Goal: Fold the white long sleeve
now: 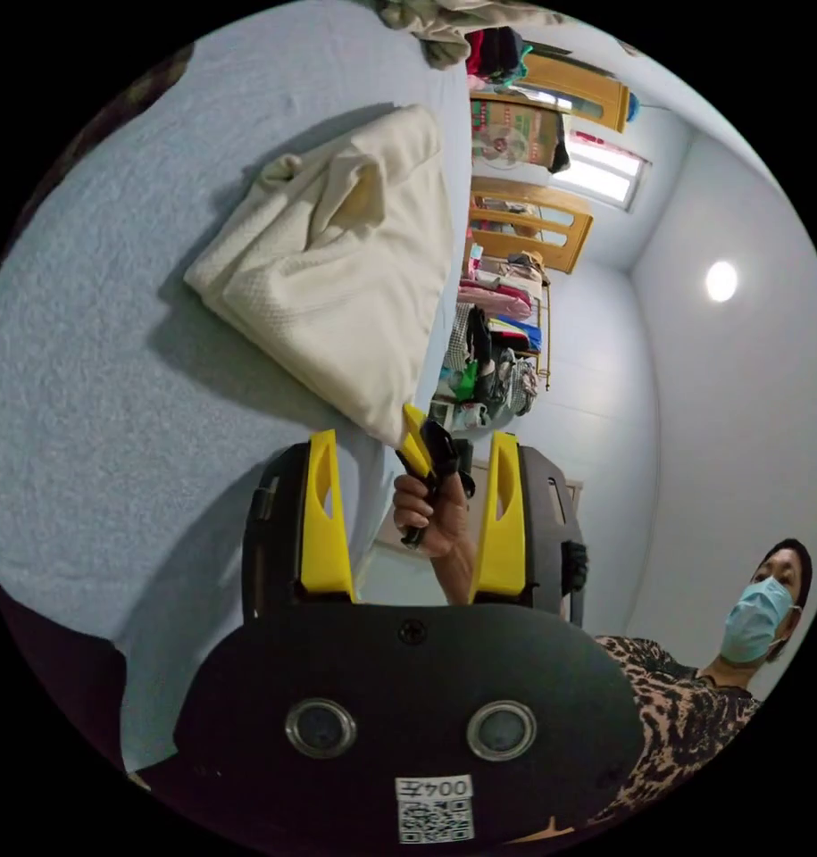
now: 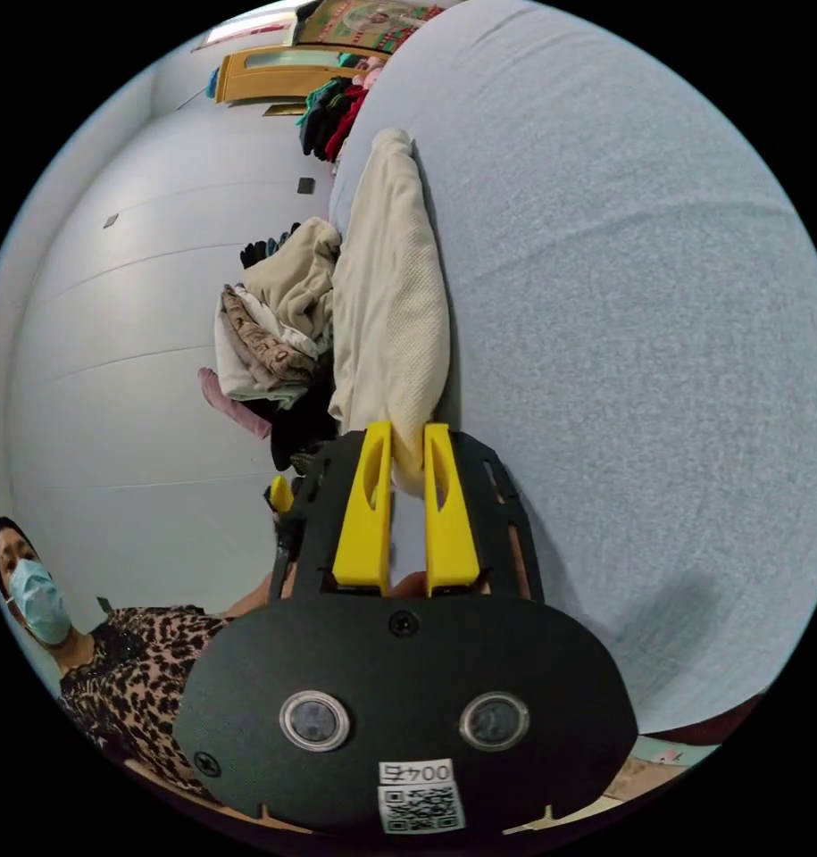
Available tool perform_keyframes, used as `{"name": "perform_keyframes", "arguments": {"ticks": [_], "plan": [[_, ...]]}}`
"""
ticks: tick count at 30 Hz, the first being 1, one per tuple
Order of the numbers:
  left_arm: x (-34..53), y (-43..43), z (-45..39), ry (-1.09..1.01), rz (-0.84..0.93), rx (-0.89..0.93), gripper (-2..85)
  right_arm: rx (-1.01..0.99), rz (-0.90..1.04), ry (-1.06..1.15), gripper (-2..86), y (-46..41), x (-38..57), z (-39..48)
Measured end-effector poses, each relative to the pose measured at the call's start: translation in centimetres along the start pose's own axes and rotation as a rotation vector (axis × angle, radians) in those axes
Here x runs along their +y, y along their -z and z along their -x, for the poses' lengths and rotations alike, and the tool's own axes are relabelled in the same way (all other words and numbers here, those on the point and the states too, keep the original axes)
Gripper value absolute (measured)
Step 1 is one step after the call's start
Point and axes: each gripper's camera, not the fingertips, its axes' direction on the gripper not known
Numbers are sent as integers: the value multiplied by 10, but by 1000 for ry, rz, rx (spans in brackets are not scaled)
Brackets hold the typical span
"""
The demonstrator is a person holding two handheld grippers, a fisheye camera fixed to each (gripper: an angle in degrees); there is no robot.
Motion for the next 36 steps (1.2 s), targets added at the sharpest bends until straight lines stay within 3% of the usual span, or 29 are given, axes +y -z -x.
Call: {"name": "perform_keyframes", "arguments": {"ticks": [9,13,17,21,27,32,36], "plan": [[-5,-40,16,43,-159,208,222,-92,-70,-71,51,18,54,64],[-5,-52,2,-14,-240,172,150,-122,-52,-55,50,20,89,84],[-9,-57,-12,-20,-178,125,80,-51,-8,16,59,30,116,94],[-3,-63,-39,-24,-125,132,69,-238,-56,-84,162,50,147,62],[30,-90,-60,-15,-48,124,65,-334,-81,-182,191,32,171,52],[64,-122,-66,-29,-2,88,64,-401,-203,-231,142,31,205,57],[85,-153,-77,-68,59,75,64,-389,-276,-175,47,52,257,81]]}}
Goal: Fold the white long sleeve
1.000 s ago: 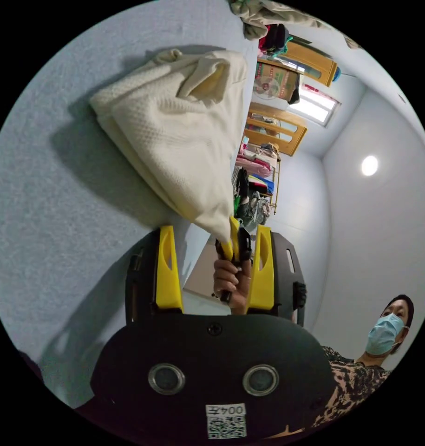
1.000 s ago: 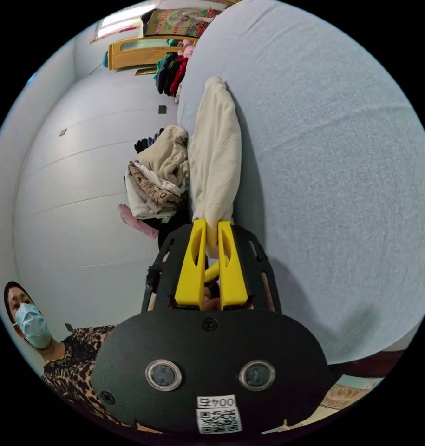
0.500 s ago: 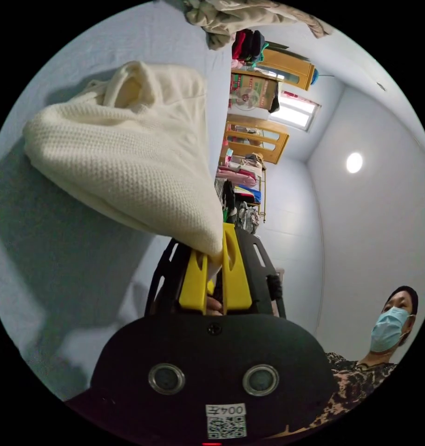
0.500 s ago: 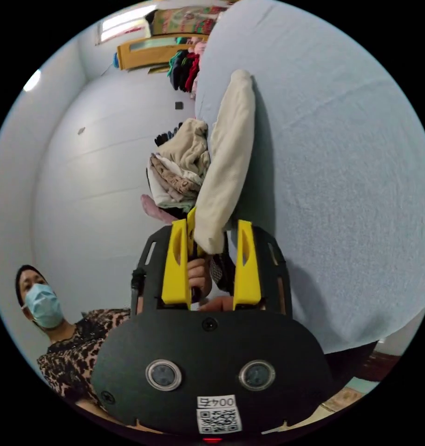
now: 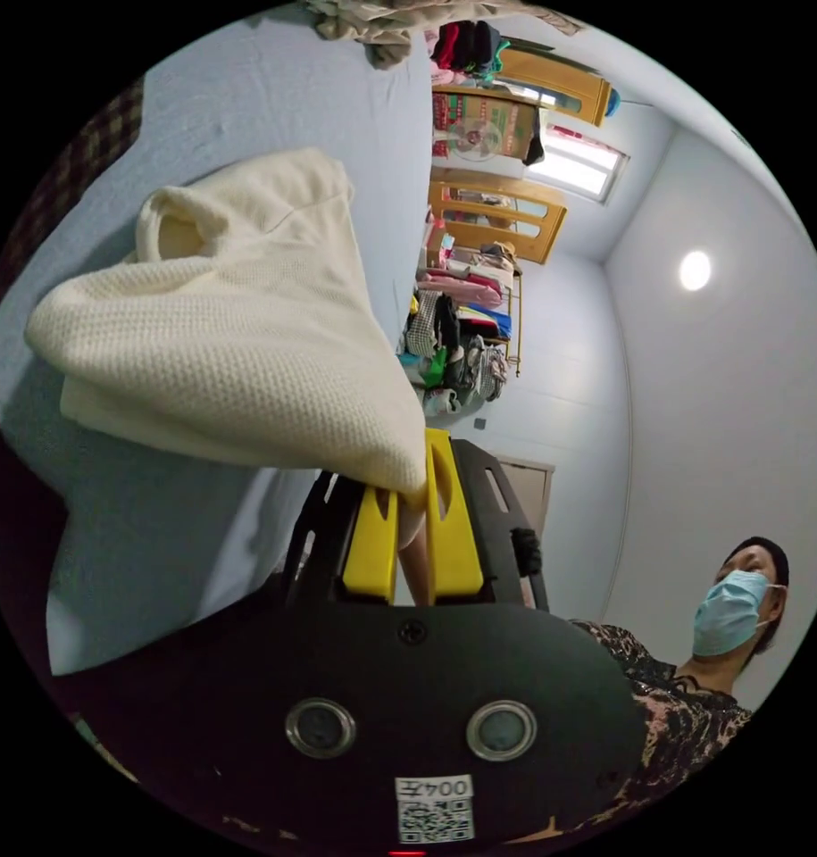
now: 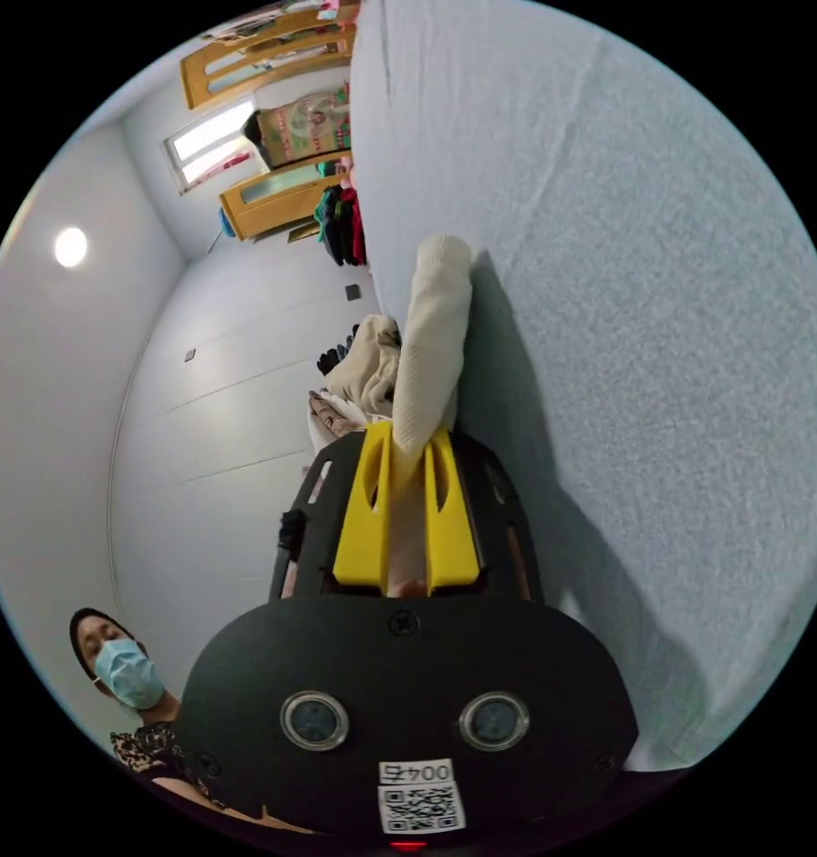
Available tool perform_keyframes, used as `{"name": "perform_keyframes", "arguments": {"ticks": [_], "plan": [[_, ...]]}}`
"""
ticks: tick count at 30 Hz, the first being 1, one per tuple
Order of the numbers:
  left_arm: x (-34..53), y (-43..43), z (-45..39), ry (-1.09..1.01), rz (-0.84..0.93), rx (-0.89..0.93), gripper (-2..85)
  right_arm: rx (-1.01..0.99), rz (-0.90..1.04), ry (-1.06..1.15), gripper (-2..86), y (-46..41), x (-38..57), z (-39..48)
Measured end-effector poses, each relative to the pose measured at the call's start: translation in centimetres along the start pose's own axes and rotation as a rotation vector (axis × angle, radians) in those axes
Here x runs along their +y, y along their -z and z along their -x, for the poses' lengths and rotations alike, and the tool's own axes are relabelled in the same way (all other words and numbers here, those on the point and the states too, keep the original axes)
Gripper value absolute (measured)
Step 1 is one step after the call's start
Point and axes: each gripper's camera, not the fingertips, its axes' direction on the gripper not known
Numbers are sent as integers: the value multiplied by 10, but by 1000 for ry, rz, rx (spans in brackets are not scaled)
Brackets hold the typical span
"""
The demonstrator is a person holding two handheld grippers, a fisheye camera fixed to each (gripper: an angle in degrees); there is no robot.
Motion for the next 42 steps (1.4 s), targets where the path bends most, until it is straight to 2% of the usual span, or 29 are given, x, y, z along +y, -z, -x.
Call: {"name": "perform_keyframes", "arguments": {"ticks": [3,8,17,23,28,37,42], "plan": [[9,-31,-23,-58,80,6,64,41,-49,111,26,25,58,40],[29,-108,-77,-203,281,7,64,-36,-204,206,17,99,174,89],[135,-368,-133,-307,676,63,63,-101,-573,266,17,306,414,123],[279,-596,-135,-296,1002,67,63,-101,-889,247,15,476,631,106],[454,-797,-114,-244,1280,57,62,-62,-1183,184,11,607,855,74],[748,-1062,-43,-101,1753,-34,62,-94,-1686,-12,11,706,1189,14],[872,-1159,-8,-75,1954,-143,62,-133,-1878,-127,12,722,1307,-13]]}}
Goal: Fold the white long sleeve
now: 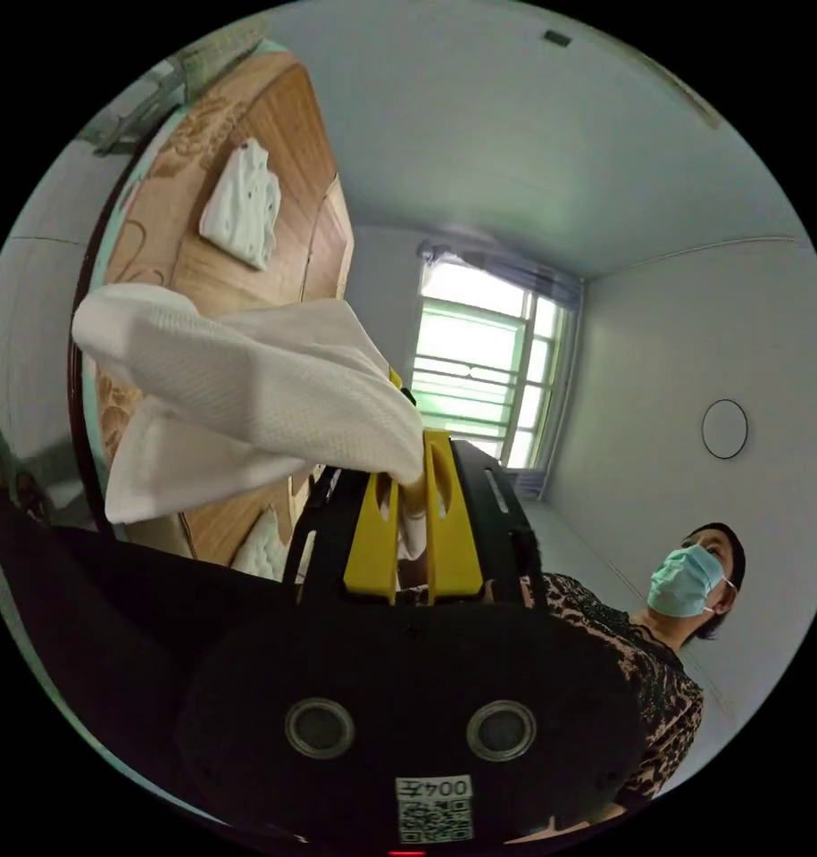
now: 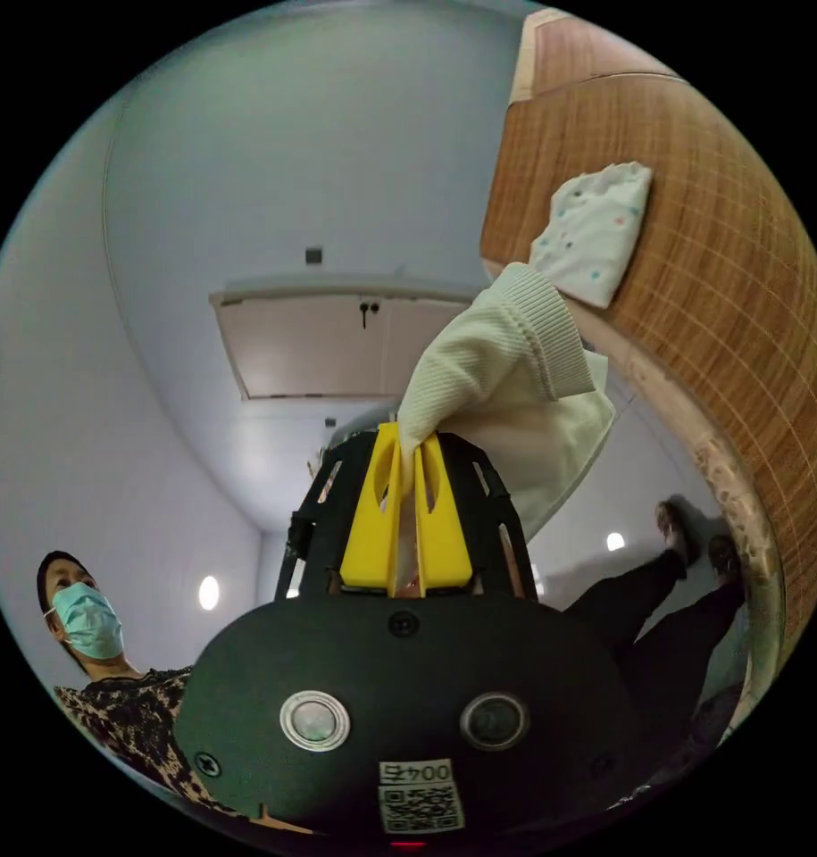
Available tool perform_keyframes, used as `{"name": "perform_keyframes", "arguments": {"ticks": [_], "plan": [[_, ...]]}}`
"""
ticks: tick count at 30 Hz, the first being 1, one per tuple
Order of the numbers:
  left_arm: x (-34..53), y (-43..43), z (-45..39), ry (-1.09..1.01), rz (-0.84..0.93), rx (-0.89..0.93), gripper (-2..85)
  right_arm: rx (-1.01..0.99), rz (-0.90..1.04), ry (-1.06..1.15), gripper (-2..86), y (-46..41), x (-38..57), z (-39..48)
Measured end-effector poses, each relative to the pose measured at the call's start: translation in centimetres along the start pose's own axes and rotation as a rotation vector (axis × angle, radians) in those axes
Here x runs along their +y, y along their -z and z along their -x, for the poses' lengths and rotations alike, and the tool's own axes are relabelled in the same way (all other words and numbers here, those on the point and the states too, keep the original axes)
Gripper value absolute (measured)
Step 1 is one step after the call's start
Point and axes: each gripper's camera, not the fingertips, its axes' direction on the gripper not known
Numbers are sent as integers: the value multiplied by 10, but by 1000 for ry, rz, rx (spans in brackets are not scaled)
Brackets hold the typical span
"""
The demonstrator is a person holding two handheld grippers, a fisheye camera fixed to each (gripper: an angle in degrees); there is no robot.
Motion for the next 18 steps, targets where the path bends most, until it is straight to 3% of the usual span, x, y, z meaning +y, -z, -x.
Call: {"name": "perform_keyframes", "arguments": {"ticks": [7,13,18], "plan": [[-176,-78,48,140,224,-2,62,133,-172,-149,13,86,-73,-27],[-316,-108,92,265,284,-44,62,218,-171,-265,12,99,-172,-50],[-455,-136,47,145,307,-102,62,218,-132,-152,10,91,-293,-13]]}}
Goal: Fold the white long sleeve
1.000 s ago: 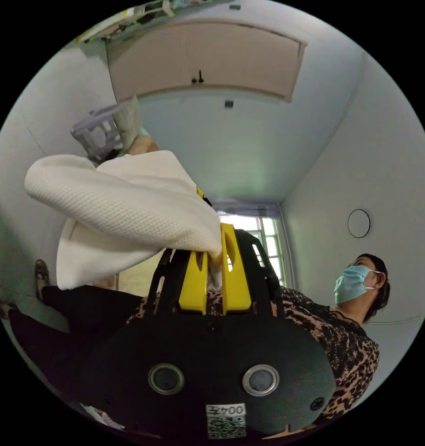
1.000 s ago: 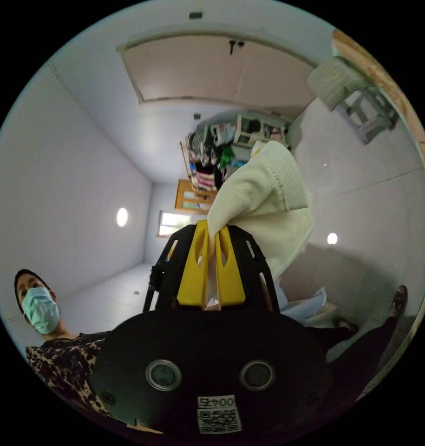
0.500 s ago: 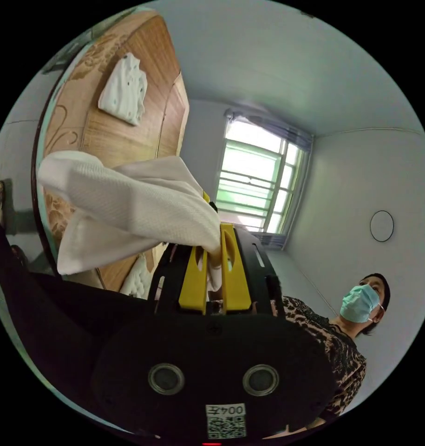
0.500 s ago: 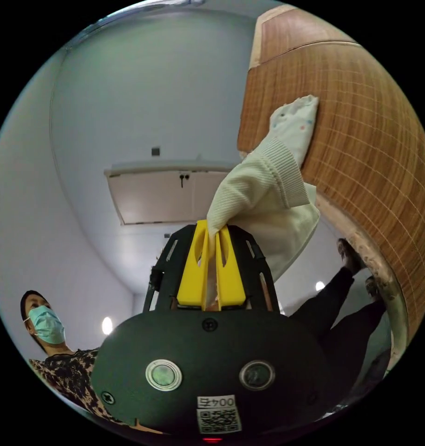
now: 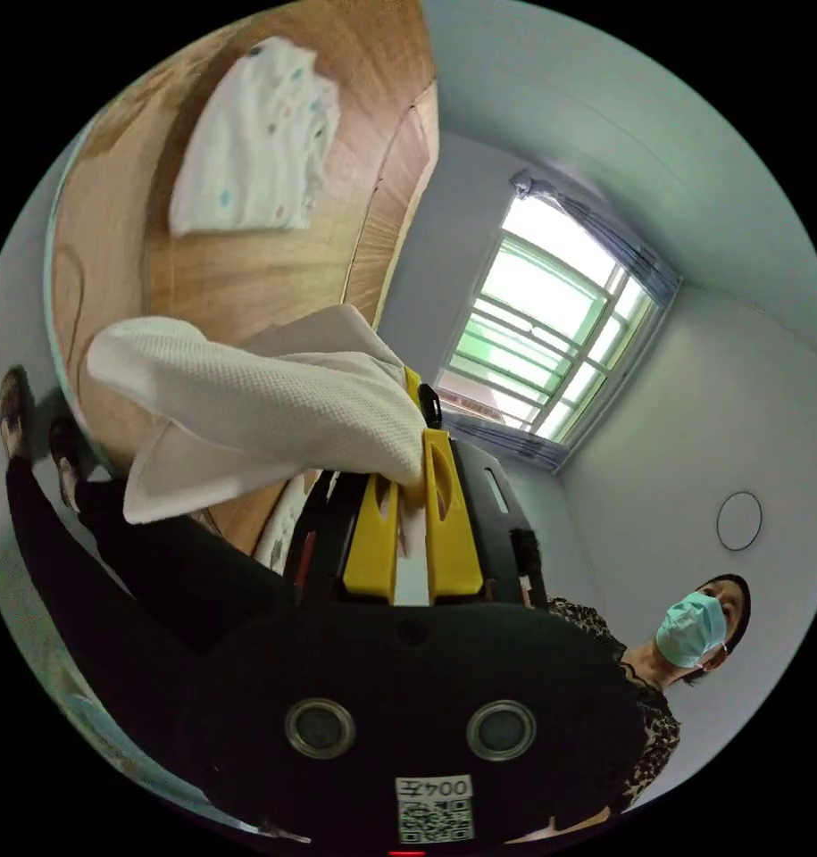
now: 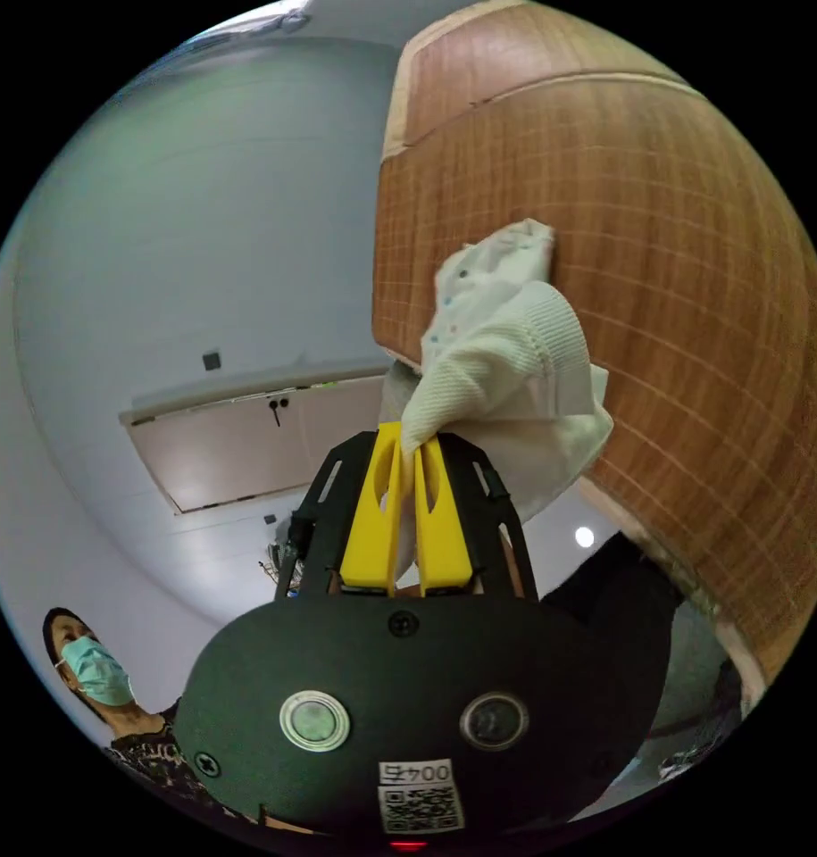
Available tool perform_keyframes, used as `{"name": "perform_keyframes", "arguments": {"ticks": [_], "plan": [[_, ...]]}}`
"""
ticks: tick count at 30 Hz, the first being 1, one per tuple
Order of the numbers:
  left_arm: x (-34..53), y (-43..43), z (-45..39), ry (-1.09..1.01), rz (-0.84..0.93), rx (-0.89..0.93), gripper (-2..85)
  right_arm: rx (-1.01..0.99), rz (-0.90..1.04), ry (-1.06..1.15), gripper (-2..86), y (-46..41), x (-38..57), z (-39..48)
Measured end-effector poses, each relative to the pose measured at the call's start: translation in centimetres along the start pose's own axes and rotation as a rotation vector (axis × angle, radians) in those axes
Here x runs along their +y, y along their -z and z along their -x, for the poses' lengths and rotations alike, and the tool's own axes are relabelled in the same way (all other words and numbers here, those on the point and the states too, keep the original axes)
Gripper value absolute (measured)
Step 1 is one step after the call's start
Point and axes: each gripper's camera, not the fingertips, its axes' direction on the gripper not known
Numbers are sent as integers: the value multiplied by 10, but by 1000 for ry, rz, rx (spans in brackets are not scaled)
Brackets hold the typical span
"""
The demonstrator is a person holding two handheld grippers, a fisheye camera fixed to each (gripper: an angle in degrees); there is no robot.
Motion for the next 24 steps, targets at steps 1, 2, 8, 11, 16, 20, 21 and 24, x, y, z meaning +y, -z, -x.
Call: {"name": "perform_keyframes", "arguments": {"ticks": [1,2,8,11,16,20,21,24], "plan": [[-35,5,-28,-69,7,-22,62,-23,-6,80,10,-1,-27,25],[-51,8,-43,-108,11,-35,63,-35,-11,123,10,0,-40,38],[-172,20,-124,-402,9,-203,70,-3,-59,399,14,-12,-135,80],[-216,17,-76,-381,-1,-279,71,64,-41,367,17,-39,-173,25],[-248,14,124,-43,-59,-236,59,137,17,67,18,-86,-204,-138],[-227,10,150,-62,-161,-171,52,6,-19,-8,18,-86,-204,-165],[-222,8,136,-96,-166,-213,53,45,2,49,18,-87,-205,-150],[-199,2,92,-188,-186,-339,56,90,7,177,22,-83,-197,-114]]}}
